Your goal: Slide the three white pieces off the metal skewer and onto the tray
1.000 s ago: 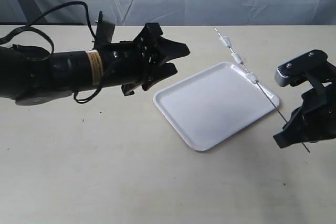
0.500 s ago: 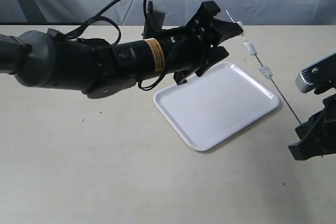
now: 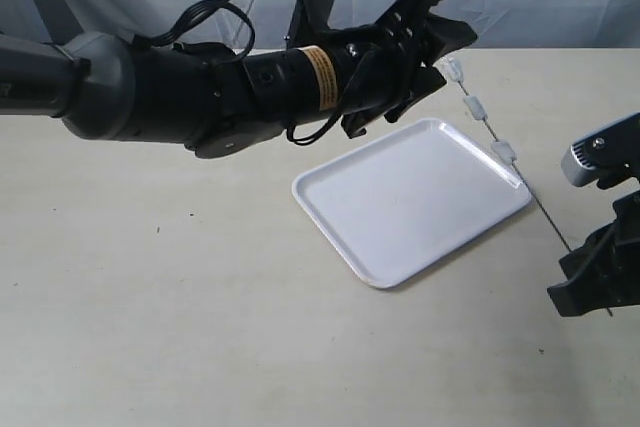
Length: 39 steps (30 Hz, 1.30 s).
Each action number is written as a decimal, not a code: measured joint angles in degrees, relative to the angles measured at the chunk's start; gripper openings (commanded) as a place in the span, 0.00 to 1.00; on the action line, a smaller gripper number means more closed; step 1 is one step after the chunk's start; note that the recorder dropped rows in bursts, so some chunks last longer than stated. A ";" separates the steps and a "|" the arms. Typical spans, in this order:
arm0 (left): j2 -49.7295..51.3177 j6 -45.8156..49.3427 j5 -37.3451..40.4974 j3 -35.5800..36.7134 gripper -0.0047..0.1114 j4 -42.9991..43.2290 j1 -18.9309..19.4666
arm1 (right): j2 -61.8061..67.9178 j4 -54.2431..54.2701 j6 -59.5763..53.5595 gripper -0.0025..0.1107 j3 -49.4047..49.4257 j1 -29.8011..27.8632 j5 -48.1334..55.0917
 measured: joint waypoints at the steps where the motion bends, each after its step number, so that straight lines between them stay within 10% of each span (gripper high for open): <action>1: 0.34 0.00 0.38 0.05 0.51 0.43 0.00 | 0.00 0.09 0.00 0.02 0.00 0.00 -0.01; 28: 2.21 0.00 3.06 -3.58 0.44 3.80 0.00 | 0.00 0.79 0.00 0.02 0.00 0.00 0.18; 39: 2.59 0.00 3.69 -3.58 0.20 6.34 0.00 | 0.00 1.01 -0.12 0.02 0.00 0.00 0.18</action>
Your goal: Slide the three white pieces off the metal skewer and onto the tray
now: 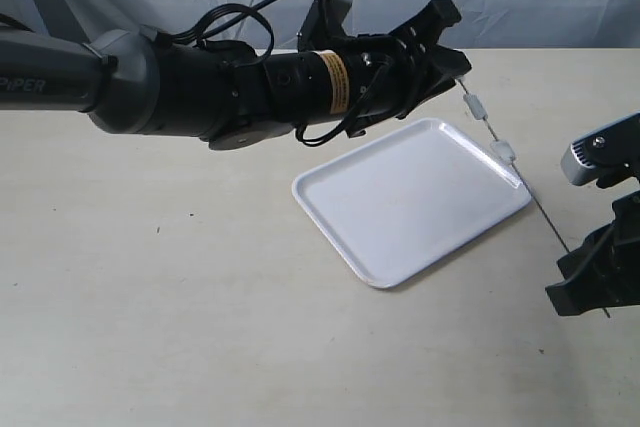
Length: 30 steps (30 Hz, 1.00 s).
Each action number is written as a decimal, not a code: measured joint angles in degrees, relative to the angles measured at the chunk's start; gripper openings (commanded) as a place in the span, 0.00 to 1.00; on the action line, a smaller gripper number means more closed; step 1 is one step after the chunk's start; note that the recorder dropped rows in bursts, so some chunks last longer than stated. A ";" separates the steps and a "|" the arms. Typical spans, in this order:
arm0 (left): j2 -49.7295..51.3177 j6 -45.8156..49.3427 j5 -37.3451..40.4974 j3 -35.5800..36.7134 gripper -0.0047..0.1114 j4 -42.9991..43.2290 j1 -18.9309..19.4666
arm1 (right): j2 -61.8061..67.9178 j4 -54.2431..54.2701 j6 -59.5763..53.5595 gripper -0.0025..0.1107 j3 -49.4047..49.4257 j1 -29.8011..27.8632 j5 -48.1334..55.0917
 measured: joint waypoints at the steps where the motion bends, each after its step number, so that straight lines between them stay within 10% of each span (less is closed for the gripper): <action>1: 0.00 0.00 0.10 0.00 0.20 0.00 0.00 | 0.00 0.00 0.00 0.02 0.00 0.00 0.00; 30: 0.00 1.48 0.92 0.00 0.04 -0.11 0.39 | 0.00 0.10 0.00 0.02 0.00 0.00 0.13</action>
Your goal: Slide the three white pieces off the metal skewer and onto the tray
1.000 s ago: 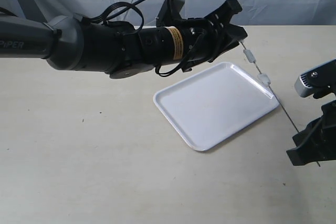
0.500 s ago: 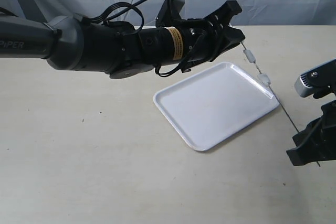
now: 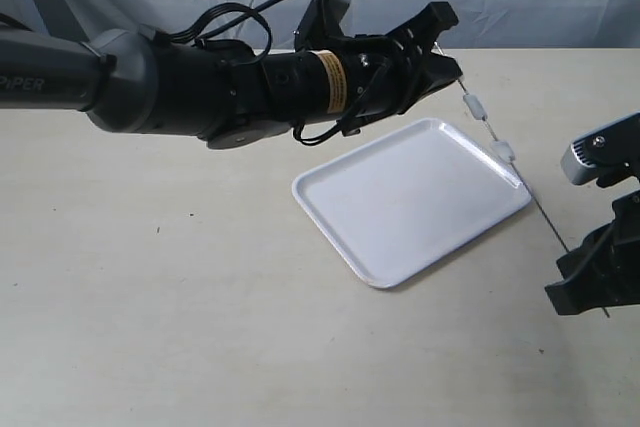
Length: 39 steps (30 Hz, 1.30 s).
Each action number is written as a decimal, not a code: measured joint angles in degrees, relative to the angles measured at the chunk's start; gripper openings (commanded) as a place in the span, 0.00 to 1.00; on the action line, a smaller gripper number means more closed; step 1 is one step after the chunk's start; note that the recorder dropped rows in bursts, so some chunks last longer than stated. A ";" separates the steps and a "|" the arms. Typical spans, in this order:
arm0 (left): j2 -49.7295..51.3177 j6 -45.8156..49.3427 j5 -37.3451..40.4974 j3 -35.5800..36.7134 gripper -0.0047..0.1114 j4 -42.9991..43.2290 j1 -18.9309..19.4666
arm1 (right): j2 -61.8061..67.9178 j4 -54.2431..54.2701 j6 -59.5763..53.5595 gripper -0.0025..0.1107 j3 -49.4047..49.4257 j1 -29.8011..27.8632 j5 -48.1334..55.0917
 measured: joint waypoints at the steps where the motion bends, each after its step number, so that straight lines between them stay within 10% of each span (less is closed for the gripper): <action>1: 0.08 0.00 -0.20 0.00 0.04 0.00 0.32 | 0.00 0.11 0.00 0.02 0.00 0.00 0.00; 24: 0.36 1.74 8.22 -2.19 0.04 6.61 4.01 | 0.00 -0.20 0.71 0.02 0.12 0.00 8.55; 32: 1.52 -16.76 8.81 -0.06 0.04 40.85 4.01 | -2.02 -5.88 6.24 0.02 0.12 0.00 6.87; 39: 9.30 -17.98 1.83 1.58 0.05 44.71 4.01 | -3.22 -5.48 6.36 0.02 0.12 0.00 6.31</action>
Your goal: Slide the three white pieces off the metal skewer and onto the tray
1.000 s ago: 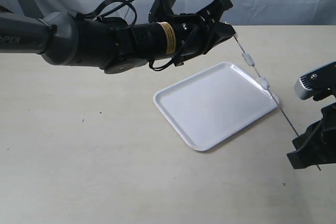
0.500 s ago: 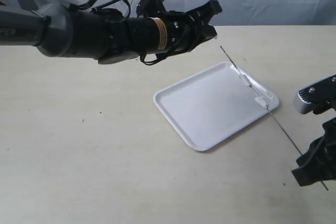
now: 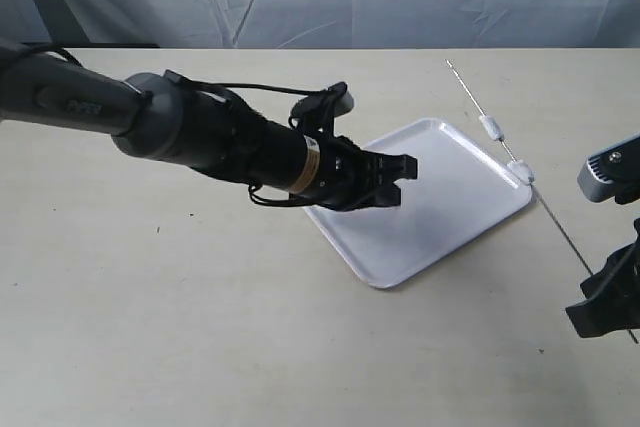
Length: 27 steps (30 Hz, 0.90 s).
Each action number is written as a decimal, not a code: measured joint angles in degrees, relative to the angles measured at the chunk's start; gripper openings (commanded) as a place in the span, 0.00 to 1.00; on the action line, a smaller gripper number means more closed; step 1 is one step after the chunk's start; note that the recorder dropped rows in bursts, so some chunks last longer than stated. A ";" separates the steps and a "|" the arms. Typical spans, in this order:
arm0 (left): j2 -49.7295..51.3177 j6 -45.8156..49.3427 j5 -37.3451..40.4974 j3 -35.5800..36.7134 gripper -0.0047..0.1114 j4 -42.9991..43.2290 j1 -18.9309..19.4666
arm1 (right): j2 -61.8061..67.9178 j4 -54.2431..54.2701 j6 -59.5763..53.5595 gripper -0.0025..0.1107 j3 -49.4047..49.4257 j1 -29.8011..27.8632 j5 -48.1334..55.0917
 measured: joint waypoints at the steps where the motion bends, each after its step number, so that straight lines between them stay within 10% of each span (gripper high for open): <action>1: 0.85 0.00 -0.81 0.00 0.08 -0.28 0.00 | 0.00 0.00 0.00 0.02 0.00 0.00 0.00; 15: 3.34 0.11 -2.77 0.00 0.52 -5.36 2.27 | 0.00 0.44 0.00 0.02 0.00 0.00 0.00; 27: 0.06 4.97 -26.17 0.00 0.51 -24.36 4.70 | 0.00 0.44 0.00 0.02 0.03 0.00 -3.05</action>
